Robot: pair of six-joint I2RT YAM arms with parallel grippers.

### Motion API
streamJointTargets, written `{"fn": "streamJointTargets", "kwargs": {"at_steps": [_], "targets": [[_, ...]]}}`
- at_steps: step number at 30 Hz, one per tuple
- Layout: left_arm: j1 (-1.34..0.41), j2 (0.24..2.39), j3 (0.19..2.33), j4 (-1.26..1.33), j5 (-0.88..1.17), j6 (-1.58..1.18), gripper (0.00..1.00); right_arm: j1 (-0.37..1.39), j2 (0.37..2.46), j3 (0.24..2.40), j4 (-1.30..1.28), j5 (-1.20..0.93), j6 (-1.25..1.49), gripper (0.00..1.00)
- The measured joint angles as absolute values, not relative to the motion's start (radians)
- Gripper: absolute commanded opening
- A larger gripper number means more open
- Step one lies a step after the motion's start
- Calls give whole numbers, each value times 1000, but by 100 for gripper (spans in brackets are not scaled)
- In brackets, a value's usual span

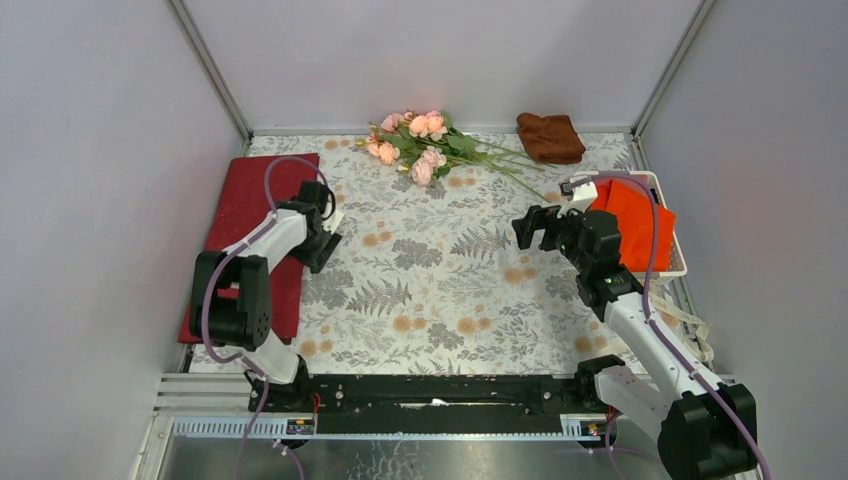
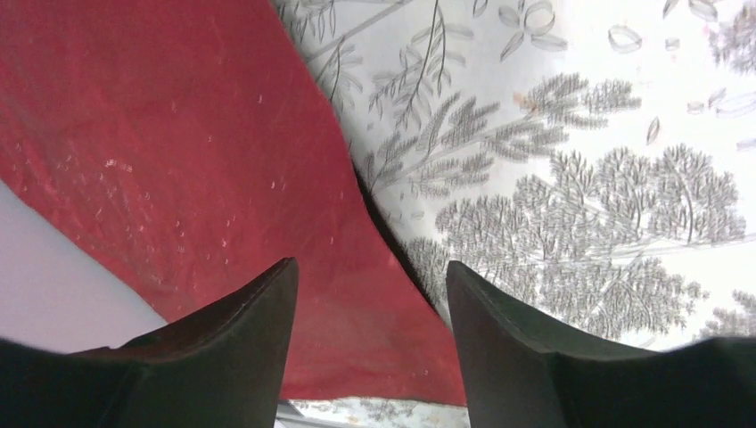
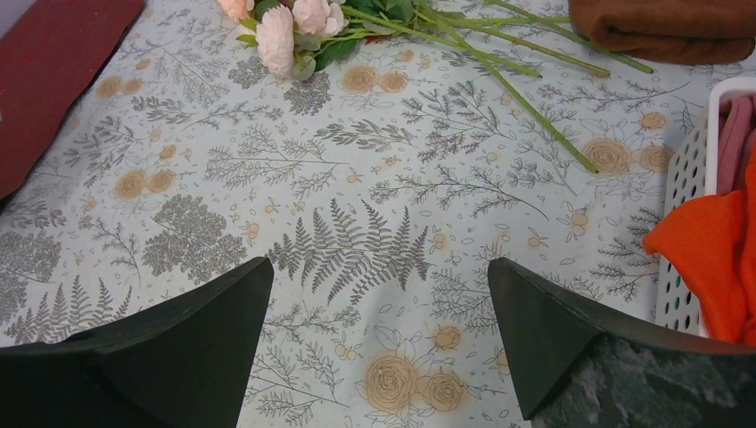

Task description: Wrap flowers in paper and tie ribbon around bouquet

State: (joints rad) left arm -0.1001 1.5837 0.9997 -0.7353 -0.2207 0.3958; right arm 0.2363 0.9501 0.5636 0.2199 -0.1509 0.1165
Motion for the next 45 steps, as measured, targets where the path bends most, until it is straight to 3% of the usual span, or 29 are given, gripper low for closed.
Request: {"fn": "streamJointTargets", "kwargs": {"at_steps": [8, 16, 18, 20, 21, 31, 36, 39, 45], "targets": [[-99, 1724, 1012, -665, -231, 348, 38, 236, 958, 563, 221, -150, 110, 100], [-85, 1726, 991, -592, -353, 355, 33, 236, 969, 563, 221, -150, 109, 100], [-76, 1726, 976, -584, -367, 360, 24, 236, 968, 564, 221, -150, 108, 100], [-61, 1727, 968, -580, -374, 368, 3, 236, 968, 563, 221, -150, 105, 100], [-52, 1727, 966, -578, -379, 375, 0, 236, 968, 563, 221, -150, 104, 100], [-18, 1629, 975, -584, -381, 414, 0, 236, 968, 563, 217, -153, 104, 100], [-34, 1499, 1226, -779, -70, 408, 0, 236, 976, 564, 242, -255, 168, 98], [-120, 1465, 1403, -857, 57, 389, 0, 236, 1017, 564, 307, -353, 262, 94], [-483, 1466, 1726, -1076, 235, 359, 0, 285, 1132, 564, 386, -439, 435, 95]]}}
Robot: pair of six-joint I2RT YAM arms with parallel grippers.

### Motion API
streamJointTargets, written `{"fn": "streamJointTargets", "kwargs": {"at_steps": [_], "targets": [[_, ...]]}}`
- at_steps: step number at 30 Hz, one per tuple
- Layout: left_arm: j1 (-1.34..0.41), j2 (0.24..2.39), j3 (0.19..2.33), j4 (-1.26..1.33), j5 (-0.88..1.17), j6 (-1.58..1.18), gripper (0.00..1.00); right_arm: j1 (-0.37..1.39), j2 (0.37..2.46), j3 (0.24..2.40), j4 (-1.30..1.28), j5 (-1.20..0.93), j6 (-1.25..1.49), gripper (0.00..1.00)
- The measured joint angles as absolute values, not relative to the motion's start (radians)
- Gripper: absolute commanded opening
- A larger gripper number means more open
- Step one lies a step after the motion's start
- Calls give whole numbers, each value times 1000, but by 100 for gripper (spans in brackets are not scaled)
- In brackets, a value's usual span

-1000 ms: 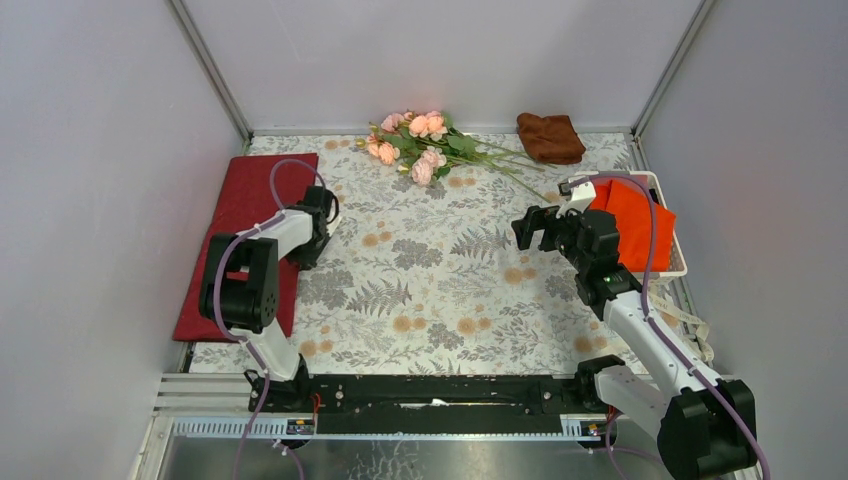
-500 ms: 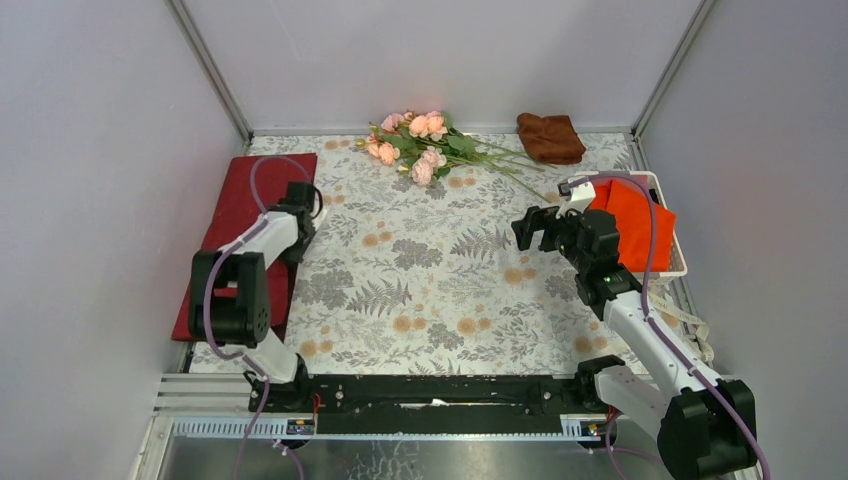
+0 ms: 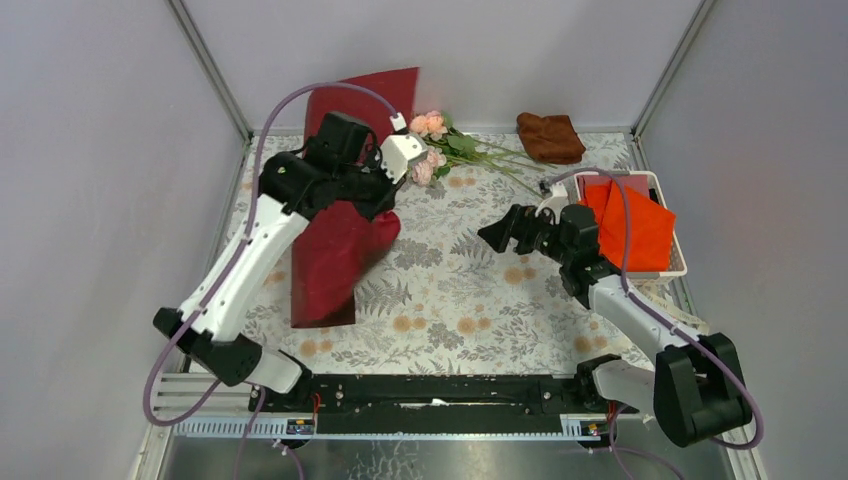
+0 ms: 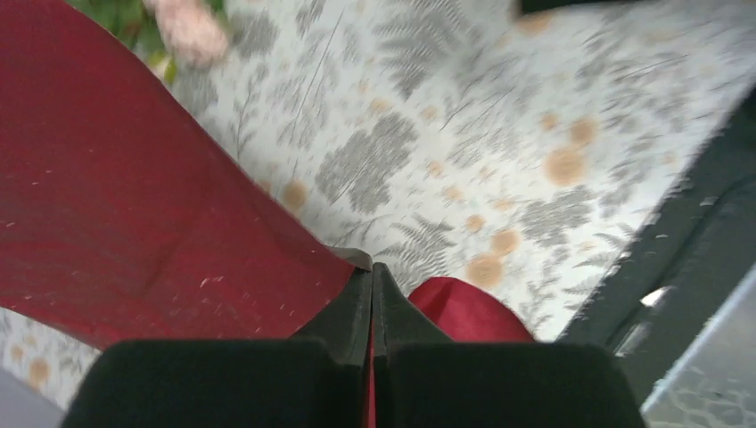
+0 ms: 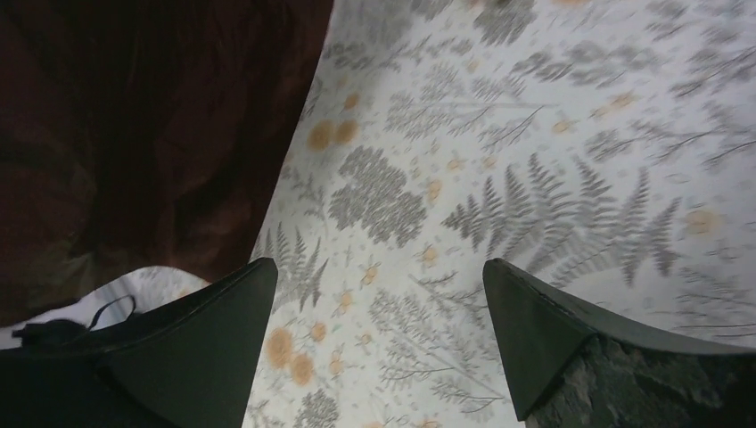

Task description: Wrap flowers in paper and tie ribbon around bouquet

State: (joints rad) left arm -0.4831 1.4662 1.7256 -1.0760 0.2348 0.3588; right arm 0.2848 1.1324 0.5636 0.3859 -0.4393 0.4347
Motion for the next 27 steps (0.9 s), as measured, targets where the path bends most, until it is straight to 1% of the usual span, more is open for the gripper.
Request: {"fn": "streamJointTargets", "kwargs": {"at_steps": [2, 4, 6, 10, 14, 15, 19, 22, 24, 27], "targets": [[-533, 1458, 1851, -1150, 282, 349, 0, 316, 1168, 564, 395, -448, 461, 95], [-527, 1420, 1914, -1176, 284, 345, 0, 341, 1227, 574, 411, -467, 484, 95], [-517, 1361, 1948, -1205, 265, 345, 0, 353, 1299, 591, 433, -486, 507, 99], [-514, 1259, 2023, -1282, 244, 356, 0, 369, 1456, 667, 461, -518, 536, 100], [-514, 1164, 2037, -1298, 174, 371, 0, 382, 1532, 773, 458, -516, 536, 100], [-514, 1135, 2010, -1291, 139, 372, 0, 386, 1544, 801, 458, -513, 536, 100], [-492, 985, 1769, -1249, -56, 384, 0, 422, 1623, 923, 416, -446, 529, 100], [-406, 937, 1548, -1200, -154, 418, 0, 469, 1728, 1031, 350, -374, 522, 100], [-292, 954, 1428, -1159, -149, 453, 0, 488, 1786, 1073, 319, -337, 522, 100], [-7, 1034, 1291, -1100, -65, 521, 0, 508, 1877, 1125, 259, -275, 520, 100]]}}
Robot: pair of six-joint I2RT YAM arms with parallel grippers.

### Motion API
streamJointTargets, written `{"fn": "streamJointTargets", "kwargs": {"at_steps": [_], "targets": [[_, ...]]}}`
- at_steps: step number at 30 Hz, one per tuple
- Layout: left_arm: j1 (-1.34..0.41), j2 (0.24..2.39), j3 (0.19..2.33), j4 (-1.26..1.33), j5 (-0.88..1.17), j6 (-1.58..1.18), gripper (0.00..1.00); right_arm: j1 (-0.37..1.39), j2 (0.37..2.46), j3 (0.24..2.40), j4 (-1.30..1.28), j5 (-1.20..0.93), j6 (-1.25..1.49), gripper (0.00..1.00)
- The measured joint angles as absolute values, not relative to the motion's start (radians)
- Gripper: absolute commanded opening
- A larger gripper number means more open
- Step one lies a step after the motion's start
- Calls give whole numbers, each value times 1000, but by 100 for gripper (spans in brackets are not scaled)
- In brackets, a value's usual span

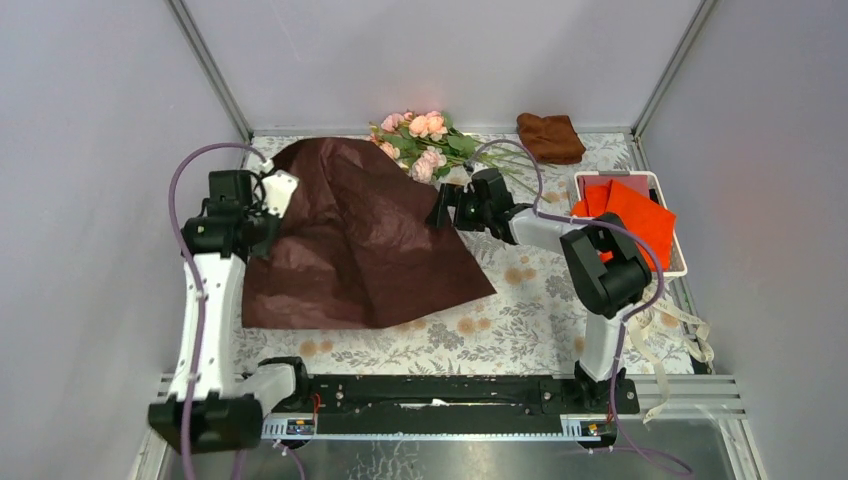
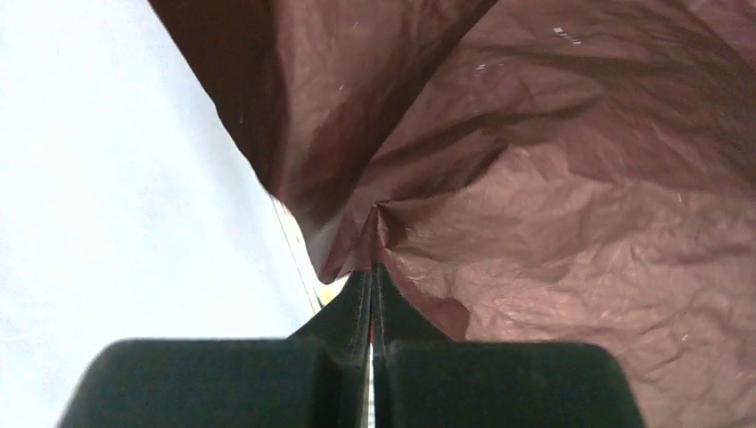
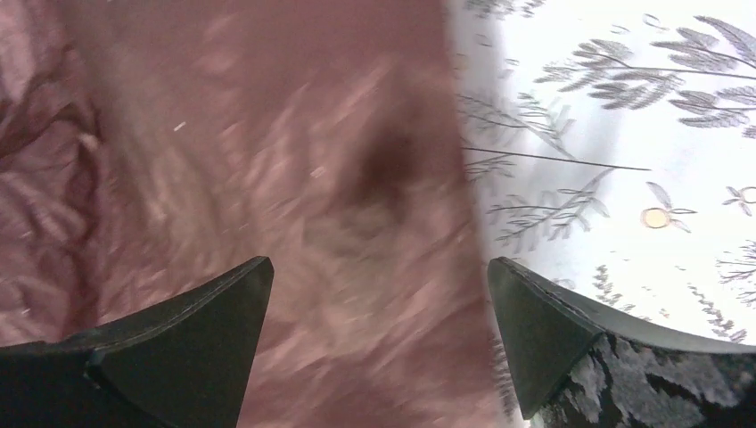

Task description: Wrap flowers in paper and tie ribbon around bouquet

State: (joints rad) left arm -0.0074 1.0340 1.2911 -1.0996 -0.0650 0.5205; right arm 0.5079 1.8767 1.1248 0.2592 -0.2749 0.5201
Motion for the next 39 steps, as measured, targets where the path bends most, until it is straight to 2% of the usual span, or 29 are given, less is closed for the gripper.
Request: {"fn": "streamJointTargets", "kwargs": {"at_steps": [3, 5, 9, 15, 19, 24, 25, 26, 29, 31, 36, 39], "targets": [[172, 1124, 1216, -1064, 2, 572, 0, 511, 1958, 1183, 190, -212, 495, 100], [225, 1162, 1164, -1048, 33, 601, 0, 511, 2008, 1237, 135, -169, 464, 100], [251, 1161, 1057, -1024, 73, 651, 0, 510, 2060, 1362, 67, -138, 385, 100], [270, 1156, 992, -978, 90, 667, 0, 506, 2222, 1592, -17, -302, 336, 100], [278, 1156, 973, -959, 91, 670, 0, 504, 2258, 1622, -10, -363, 337, 99], [284, 1151, 969, -945, 91, 673, 0, 505, 2271, 1631, -1, -429, 345, 90], [285, 1151, 969, -941, 92, 673, 0, 506, 2277, 1636, 3, -450, 347, 82], [285, 1151, 969, -938, 92, 673, 0, 509, 2285, 1640, 10, -477, 355, 69], [288, 1151, 969, -931, 92, 672, 0, 525, 2313, 1647, 36, -567, 398, 18], [292, 1151, 969, -925, 89, 668, 0, 541, 2331, 1647, 46, -614, 427, 2], [340, 1144, 970, -890, 48, 655, 0, 569, 2307, 1638, 59, -645, 469, 0], [388, 1155, 983, -840, -2, 646, 0, 575, 2148, 1510, 83, -576, 449, 0]]}}
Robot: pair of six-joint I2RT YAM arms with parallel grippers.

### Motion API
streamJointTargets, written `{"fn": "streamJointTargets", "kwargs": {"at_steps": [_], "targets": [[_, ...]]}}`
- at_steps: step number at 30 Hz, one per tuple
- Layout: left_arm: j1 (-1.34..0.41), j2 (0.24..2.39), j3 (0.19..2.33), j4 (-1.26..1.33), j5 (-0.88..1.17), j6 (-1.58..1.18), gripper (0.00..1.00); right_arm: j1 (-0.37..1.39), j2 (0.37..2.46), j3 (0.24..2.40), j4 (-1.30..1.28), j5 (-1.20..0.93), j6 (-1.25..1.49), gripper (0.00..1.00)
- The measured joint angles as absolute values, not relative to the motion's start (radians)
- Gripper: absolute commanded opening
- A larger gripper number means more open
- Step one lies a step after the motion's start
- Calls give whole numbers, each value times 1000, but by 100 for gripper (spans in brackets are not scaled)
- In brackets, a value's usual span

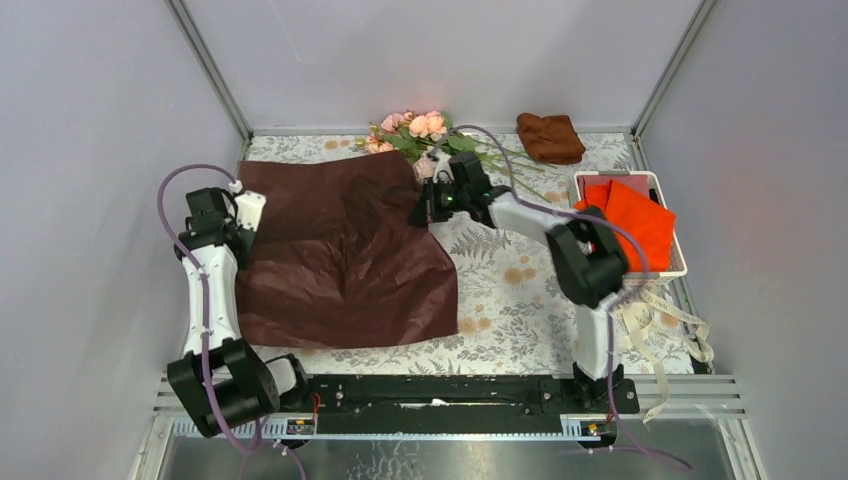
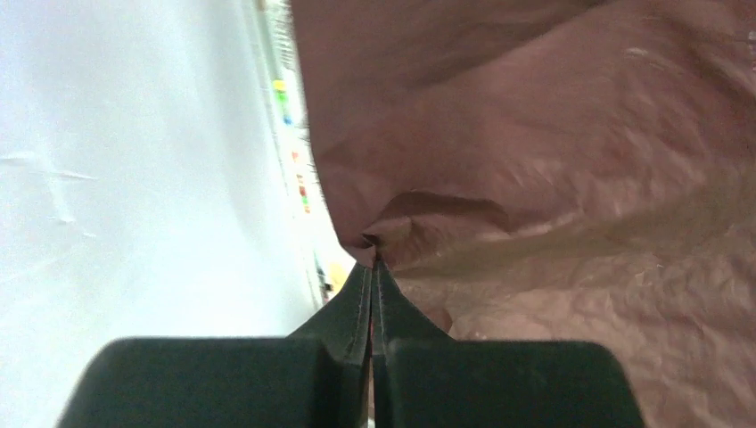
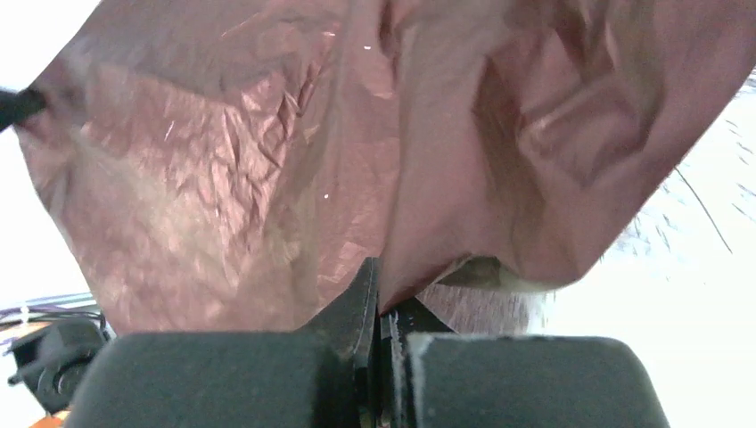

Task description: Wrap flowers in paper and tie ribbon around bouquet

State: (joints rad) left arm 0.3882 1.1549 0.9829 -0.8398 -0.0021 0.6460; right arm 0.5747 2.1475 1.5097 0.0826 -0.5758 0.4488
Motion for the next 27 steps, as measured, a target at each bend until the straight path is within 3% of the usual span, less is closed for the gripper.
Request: {"fn": "streamJointTargets", "kwargs": {"at_steps": [6, 11, 13, 19, 23, 27], "targets": [[414, 1356, 1124, -704, -71, 613, 0, 590, 1668, 1155, 268, -383, 427, 0], [413, 1540, 1272, -629, -60, 564, 0, 660, 1655, 1034, 453, -273, 489, 2], [413, 1580, 1294, -609, -52, 554, 0, 704, 1710, 998, 469, -224, 515, 12], [412, 1670, 1243, -550, -46, 557, 0, 800, 1798, 977, 373, -172, 537, 57], [412, 1755, 1212, -533, -45, 578, 0, 713, 1746, 1019, 199, -208, 443, 62], [412, 1819, 1206, -527, -38, 590, 0, 488, 1752, 1279, -107, -224, 237, 59]]}}
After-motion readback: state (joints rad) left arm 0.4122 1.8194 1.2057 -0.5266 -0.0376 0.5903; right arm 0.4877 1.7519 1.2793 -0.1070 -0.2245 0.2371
